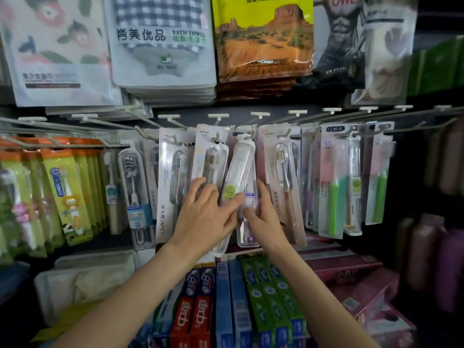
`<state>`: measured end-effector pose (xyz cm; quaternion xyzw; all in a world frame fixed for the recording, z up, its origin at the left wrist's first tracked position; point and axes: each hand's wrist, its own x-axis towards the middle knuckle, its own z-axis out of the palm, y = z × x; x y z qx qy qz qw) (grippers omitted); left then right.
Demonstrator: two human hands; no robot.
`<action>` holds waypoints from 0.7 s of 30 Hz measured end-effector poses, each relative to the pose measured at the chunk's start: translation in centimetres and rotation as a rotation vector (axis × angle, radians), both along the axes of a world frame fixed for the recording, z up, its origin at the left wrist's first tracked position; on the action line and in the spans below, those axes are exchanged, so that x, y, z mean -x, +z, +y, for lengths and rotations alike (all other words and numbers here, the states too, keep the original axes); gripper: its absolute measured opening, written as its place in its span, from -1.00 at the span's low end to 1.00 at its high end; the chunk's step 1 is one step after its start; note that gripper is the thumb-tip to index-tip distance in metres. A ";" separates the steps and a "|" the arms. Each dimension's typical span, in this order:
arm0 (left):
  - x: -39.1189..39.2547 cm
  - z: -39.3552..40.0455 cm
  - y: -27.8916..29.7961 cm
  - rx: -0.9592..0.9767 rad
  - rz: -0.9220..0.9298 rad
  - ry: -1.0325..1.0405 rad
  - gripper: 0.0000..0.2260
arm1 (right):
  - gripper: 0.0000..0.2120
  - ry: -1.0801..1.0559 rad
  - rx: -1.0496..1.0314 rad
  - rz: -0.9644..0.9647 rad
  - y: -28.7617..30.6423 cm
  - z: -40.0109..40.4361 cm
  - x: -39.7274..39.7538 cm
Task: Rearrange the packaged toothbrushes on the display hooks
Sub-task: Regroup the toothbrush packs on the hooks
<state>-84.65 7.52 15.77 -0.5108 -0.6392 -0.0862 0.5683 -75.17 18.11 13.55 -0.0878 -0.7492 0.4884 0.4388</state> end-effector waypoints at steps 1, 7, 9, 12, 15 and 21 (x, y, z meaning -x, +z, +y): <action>0.0 -0.1 0.0 0.001 0.000 0.010 -0.74 | -0.34 -0.021 -0.004 -0.007 -0.1 0.0 0.2; 0.0 -0.5 0.2 0.002 -0.026 -0.004 -0.74 | -0.41 -0.126 -0.070 0.017 -0.5 -0.2 0.6; -0.1 -0.6 0.2 -0.003 -0.032 -0.020 -0.74 | -0.42 0.050 0.079 0.085 -0.4 -0.7 0.6; 0.0 -0.8 0.2 -0.025 -0.018 -0.048 -0.75 | -0.47 0.293 0.376 0.194 -0.8 -0.1 1.2; 0.2 -1.0 0.2 -0.031 -0.009 -0.065 -0.75 | -0.50 0.432 0.488 0.264 -0.8 -0.1 1.3; 0.2 -1.0 0.5 0.003 0.033 0.022 -0.77 | -0.44 0.111 0.244 0.241 -1.5 -1.6 3.2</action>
